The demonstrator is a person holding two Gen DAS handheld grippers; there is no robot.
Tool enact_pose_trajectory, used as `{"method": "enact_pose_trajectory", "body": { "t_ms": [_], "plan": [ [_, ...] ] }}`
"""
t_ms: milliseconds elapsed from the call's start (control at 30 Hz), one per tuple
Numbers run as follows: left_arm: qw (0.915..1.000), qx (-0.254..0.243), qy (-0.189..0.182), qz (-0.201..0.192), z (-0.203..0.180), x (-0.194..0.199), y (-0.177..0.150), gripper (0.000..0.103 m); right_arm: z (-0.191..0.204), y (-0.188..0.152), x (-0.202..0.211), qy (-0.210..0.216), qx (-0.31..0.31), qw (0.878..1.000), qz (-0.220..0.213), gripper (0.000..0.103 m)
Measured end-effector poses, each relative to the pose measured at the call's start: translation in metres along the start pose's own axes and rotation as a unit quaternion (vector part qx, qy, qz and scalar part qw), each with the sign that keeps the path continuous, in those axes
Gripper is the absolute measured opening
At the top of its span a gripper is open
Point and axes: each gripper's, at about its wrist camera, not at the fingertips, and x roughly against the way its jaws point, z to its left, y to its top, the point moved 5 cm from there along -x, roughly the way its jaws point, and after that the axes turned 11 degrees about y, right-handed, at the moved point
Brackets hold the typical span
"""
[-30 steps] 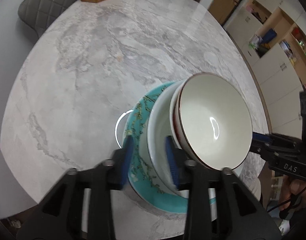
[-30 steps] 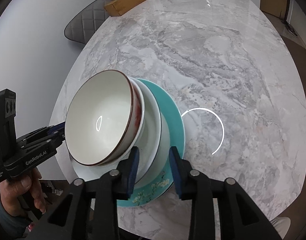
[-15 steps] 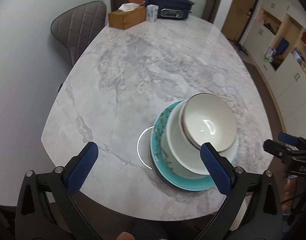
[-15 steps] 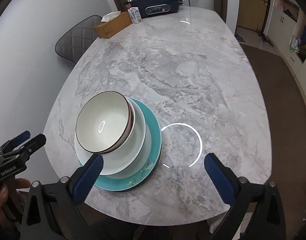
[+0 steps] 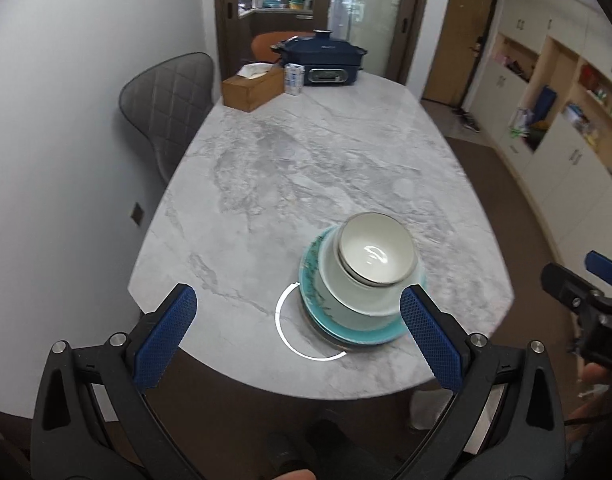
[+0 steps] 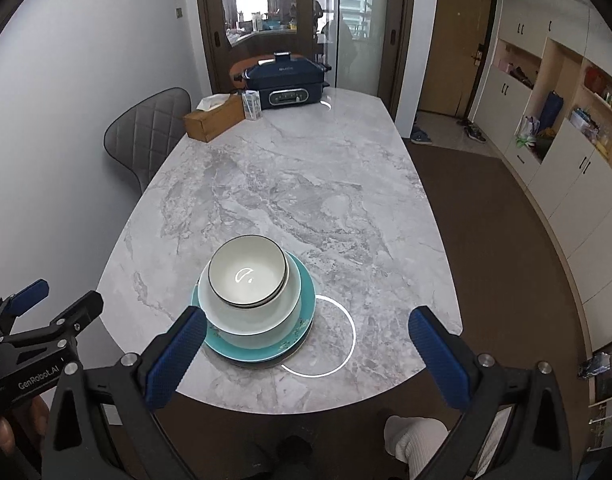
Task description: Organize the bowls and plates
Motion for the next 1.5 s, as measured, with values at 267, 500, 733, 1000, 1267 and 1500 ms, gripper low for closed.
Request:
{"method": "enact_pose_trajectory", "body": {
  "t_ms": [267,500,733,1000,1267,1500],
  "plan": [
    [0.9996,-0.009,-0.013,-0.026,0.000,0.058,-0.027,0.103,0.021,-0.023,0.036,-0.005,-0.010,1.000,-0.015,0.103],
    [0.9996,-0.002,0.016,-0.021,-0.011,0.074,-0.035,0.103,0.019,-0.024,0.044,0.001,0.004,1.000,-0.006,0.103],
    [0.9996,-0.010,0.019,-0.017,-0.027,0.076,-0.034,0.103,0.012,-0.029,0.047,0.002,0.005,1.000,-0.001,0.103],
    [0.9994,-0.018,0.022,-0.021,-0.039,0.080,-0.032,0.103,0.002,-0.031,0.060,-0.010,-0.004,1.000,-0.021,0.103],
    [0.9992,-0.008,0.034,-0.018,-0.029,0.079,-0.030,0.103,-0.002,-0.032,0.063,-0.007,-0.010,1.000,-0.022,0.103],
    [0.9992,0.003,0.038,-0.012,-0.017,0.077,-0.032,0.103,-0.001,-0.031,0.062,-0.005,-0.007,1.000,-0.021,0.103]
  ]
}}
